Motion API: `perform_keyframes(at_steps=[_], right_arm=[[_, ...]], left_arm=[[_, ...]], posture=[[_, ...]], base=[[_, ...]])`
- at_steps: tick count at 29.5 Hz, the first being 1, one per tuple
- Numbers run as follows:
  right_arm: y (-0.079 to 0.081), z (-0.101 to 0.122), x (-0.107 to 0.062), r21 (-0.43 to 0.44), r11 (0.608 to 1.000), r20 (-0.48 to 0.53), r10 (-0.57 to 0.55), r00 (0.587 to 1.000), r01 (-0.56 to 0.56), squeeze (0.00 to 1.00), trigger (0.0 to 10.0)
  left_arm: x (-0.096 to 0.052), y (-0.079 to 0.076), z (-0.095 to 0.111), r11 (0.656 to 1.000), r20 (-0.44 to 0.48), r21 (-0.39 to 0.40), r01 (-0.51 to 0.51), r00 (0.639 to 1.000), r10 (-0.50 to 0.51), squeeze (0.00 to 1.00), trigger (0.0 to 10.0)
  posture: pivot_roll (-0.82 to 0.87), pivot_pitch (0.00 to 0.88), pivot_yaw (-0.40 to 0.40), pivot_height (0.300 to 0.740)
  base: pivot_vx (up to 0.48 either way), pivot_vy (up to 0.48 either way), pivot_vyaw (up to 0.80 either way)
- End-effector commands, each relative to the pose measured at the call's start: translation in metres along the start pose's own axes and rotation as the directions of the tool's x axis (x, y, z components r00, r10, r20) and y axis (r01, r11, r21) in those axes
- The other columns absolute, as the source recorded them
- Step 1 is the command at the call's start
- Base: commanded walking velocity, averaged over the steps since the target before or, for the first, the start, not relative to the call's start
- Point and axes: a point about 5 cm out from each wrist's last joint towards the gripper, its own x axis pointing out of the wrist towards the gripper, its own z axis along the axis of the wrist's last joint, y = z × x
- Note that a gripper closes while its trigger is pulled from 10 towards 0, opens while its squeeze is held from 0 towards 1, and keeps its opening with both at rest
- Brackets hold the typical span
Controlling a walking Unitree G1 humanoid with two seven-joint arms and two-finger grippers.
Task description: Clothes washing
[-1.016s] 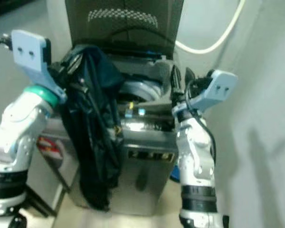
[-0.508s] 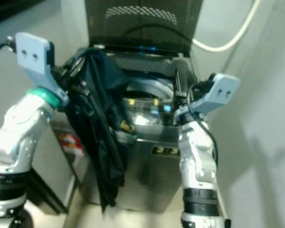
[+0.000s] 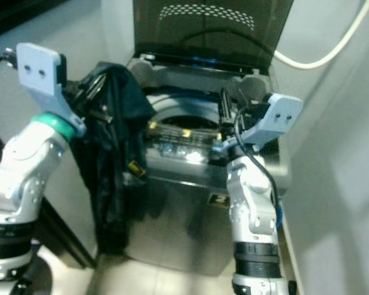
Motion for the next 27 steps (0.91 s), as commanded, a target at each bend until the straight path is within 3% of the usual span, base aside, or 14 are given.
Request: perform_keyframes(at_steps=[1,8,16,24,27], right_arm=[[0.0011,-0.0017,0.0001,-0.004,1.0,-0.007,0.006,1.0,-0.006,0.0,10.0],[0.0062,-0.0012,-0.0003,-0.02,0.999,-0.002,0.044,0.999,-0.044,0.0,10.0],[0.0056,-0.003,-0.0002,-0.007,0.999,-0.009,0.033,0.999,-0.033,0.0,10.0],[0.0033,-0.0019,-0.0001,-0.014,1.0,-0.003,0.021,1.0,-0.021,0.0,10.0],[0.003,-0.0015,0.0,-0.018,1.0,0.0,0.018,1.0,-0.018,0.0,10.0]], left_arm=[[0.0013,0.0002,0.0031,1.0,0.019,0.014,-0.009,1.0,0.009,0.0,10.0],[0.0015,0.0024,0.0043,0.999,0.034,0.029,-0.024,0.999,0.023,0.0,10.0],[0.0014,0.0028,0.005,0.999,0.037,0.033,-0.027,0.999,0.026,0.0,10.0],[0.0015,0.0028,0.0051,0.999,0.038,0.032,-0.029,0.999,0.027,0.0,10.0],[0.0017,0.0019,0.005,0.999,0.037,0.023,-0.022,0.999,0.022,0.0,10.0]], posture=[[-0.02,0.062,0.042,0.74],[-0.02,0.056,0.041,0.74],[-0.02,0.055,0.04,0.74],[-0.02,0.056,0.041,0.74],[-0.02,0.06,0.043,0.74]], base=[[0.0,0.0,0.0],[0.314,0.0,0.0],[0.467,0.0,-0.72],[0.458,0.0,0.0],[0.0,0.0,0.0]])
